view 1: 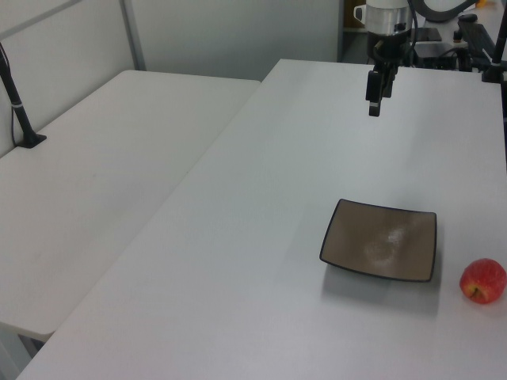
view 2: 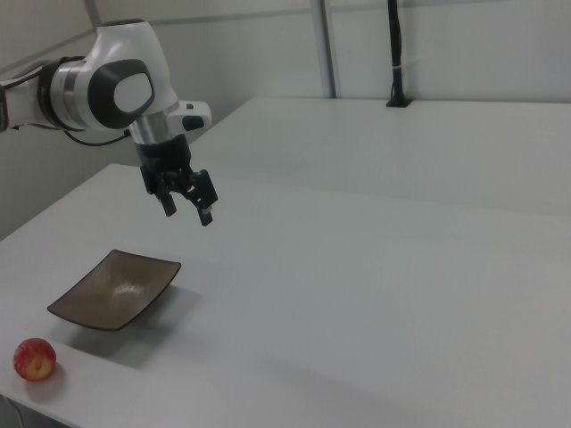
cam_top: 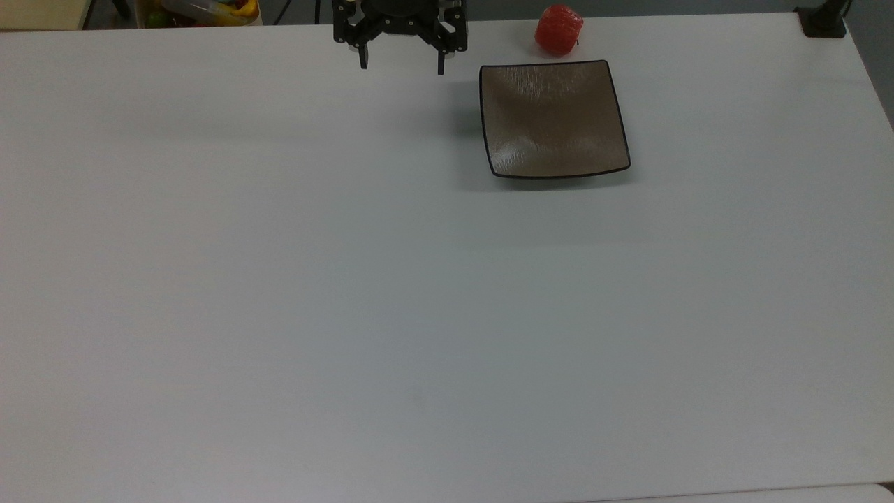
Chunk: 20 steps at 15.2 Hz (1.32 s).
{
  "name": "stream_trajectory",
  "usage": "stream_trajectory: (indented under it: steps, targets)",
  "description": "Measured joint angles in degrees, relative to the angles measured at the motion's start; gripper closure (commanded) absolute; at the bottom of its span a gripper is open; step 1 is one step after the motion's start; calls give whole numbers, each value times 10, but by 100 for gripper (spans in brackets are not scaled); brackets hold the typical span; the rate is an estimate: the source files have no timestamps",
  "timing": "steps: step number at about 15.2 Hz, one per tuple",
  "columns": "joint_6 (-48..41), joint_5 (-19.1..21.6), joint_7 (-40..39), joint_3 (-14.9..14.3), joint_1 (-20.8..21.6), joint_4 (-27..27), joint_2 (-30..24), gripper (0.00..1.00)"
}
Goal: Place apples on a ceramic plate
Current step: 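Move the open gripper across the table toward the red apple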
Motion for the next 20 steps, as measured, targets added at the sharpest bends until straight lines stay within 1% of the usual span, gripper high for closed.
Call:
stream_trajectory:
  steps: [10,11,15,20]
  targets:
    - [0,0,-1,6,10,-13,2,0]
    - [0,0,-11,6,12,-18,1,0]
    - [0,0,-97,11,32,-63,-19,0]
    - [0,0,-132,35,78,-116,-55,0]
